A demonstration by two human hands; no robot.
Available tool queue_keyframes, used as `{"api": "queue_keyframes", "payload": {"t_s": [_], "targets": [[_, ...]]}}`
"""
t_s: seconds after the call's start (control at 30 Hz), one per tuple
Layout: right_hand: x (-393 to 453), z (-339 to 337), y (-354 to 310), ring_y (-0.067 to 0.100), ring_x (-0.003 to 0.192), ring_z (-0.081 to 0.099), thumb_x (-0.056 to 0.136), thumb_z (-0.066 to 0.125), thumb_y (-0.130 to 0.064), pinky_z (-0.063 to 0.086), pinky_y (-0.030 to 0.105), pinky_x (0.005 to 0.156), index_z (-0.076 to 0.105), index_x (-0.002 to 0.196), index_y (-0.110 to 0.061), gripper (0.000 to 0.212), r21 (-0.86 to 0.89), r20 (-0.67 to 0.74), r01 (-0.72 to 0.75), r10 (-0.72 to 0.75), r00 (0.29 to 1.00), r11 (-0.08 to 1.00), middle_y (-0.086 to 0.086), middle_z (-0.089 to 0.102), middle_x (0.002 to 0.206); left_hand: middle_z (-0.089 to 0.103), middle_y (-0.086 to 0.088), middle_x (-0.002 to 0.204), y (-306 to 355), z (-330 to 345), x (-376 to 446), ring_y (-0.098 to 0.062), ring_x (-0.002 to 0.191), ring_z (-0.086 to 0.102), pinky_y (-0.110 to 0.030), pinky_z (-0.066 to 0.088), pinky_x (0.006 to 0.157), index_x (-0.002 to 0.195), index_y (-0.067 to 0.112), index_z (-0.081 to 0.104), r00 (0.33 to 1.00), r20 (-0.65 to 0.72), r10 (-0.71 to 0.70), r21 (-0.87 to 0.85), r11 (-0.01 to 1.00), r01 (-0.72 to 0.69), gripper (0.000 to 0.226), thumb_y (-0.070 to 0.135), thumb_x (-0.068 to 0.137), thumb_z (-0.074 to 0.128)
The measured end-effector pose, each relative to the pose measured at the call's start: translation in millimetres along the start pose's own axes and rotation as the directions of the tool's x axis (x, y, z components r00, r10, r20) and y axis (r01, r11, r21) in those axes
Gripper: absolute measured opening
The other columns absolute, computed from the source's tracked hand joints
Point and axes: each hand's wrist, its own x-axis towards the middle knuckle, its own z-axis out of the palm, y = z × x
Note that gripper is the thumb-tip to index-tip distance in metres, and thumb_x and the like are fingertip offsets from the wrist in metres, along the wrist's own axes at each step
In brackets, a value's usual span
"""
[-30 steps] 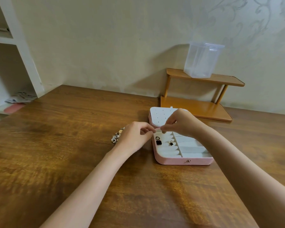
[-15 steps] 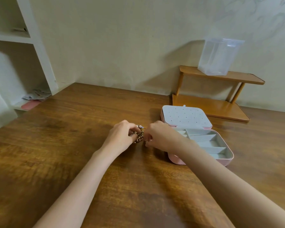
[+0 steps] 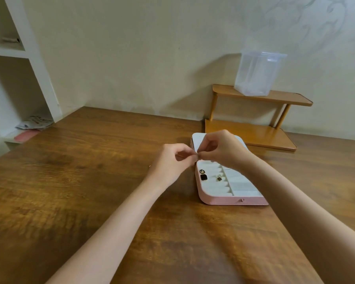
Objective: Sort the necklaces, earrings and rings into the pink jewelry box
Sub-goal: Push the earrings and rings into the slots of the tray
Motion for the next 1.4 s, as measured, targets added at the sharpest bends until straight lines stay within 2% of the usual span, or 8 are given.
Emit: {"api": "queue_keyframes", "payload": {"t_s": [0.13,0.27,0.43,0.6,0.77,0.93,1.1,1.4], "targets": [[-10.2,-15.0,15.1,0.011,0.063,0.060,0.078,0.071,-0.009,0.051,0.025,0.063,0.068,0.077,-0.010,0.004,0.064,-0.002,-0.027,0.027,1.000,0.998,0.005,0.069,0.075,0.070,0.001,0.082,7.3,15.0,6.5,-0.004,0.072,0.066,-0.015,0.053,0.070,0.087,0.020,0.066,0.994,0.052,-0.100,-0.237,0.965,0.109,0.010,0.013,0.081,0.070],[-18.8,-27.8,27.0,0.010,0.069,0.066,0.077,0.072,-0.012,0.054,0.021,0.068,0.072,0.086,-0.014,0.009,0.116,0.030,-0.016,0.012,0.999,0.993,0.001,0.072,0.079,0.070,0.006,0.078,7.0,27.5,12.3,-0.003,0.072,0.066,-0.019,0.051,0.070,0.088,0.020,0.061,0.985,0.080,-0.153,-0.231,0.958,0.168,0.013,0.014,0.081,0.071],[-17.1,-27.1,34.0,0.005,0.062,0.066,0.077,0.073,-0.016,0.055,0.018,0.065,0.073,0.096,-0.010,0.020,-0.007,0.041,0.007,-0.007,0.999,1.000,0.005,0.073,0.080,0.067,0.007,0.081,9.1,38.5,18.9,-0.006,0.073,0.064,-0.019,0.052,0.065,0.082,0.022,0.048,0.994,0.022,0.109,0.142,0.984,-0.111,0.024,0.016,0.081,0.071],[-11.4,-25.9,38.3,0.008,0.063,0.067,0.078,0.072,-0.016,0.053,0.014,0.061,0.074,0.093,-0.007,0.017,0.086,-0.023,-0.043,0.045,0.999,0.995,0.006,0.072,0.082,0.065,0.004,0.075,3.8,45.4,20.3,-0.007,0.067,0.062,-0.021,0.053,0.060,0.079,0.015,0.050,0.958,-0.108,0.265,0.214,0.947,-0.238,0.021,0.011,0.080,0.071],[-6.5,-27.6,35.5,0.010,0.062,0.065,0.076,0.073,-0.011,0.055,0.019,0.064,0.073,0.089,-0.004,0.014,0.096,-0.024,-0.034,0.036,0.999,0.995,0.007,0.071,0.078,0.057,0.005,0.072,7.2,51.2,17.2,-0.011,0.064,0.053,-0.019,0.041,0.053,0.081,0.010,0.054,0.915,-0.122,0.384,0.311,0.890,-0.332,0.014,0.006,0.079,0.066],[-6.6,-21.6,45.6,0.003,0.065,0.061,0.075,0.074,-0.009,0.050,0.009,0.064,0.073,0.087,-0.008,0.012,-0.077,-0.002,-0.024,0.024,1.000,0.997,0.000,0.068,0.079,0.063,0.005,0.096,-9.5,40.5,25.4,-0.009,0.089,0.053,-0.018,0.038,0.071,0.095,0.015,0.067,0.957,-0.045,0.286,0.390,0.887,-0.247,0.011,0.016,0.084,0.066],[-6.0,-7.0,55.2,0.002,0.072,0.058,0.077,0.072,-0.008,0.052,0.018,0.075,0.073,0.089,-0.011,0.012,-0.134,0.006,-0.004,0.005,1.000,0.991,-0.002,0.068,0.085,0.052,0.005,0.100,-20.8,38.5,24.1,-0.009,0.095,0.035,-0.019,0.025,0.073,0.102,0.026,0.070,0.996,0.005,0.089,0.409,0.909,-0.084,0.017,0.027,0.089,0.058],[-2.6,-2.2,54.6,0.012,0.077,0.062,0.077,0.071,-0.007,0.054,0.025,0.079,0.072,0.086,-0.011,0.010,-0.199,-0.003,0.024,-0.025,1.000,0.980,0.002,0.069,0.087,0.055,-0.001,0.110,-22.9,41.7,24.5,-0.020,0.111,0.044,-0.026,0.033,0.082,0.104,0.027,0.070,0.999,0.053,-0.006,0.313,0.950,-0.011,0.019,0.026,0.089,0.059]]}}
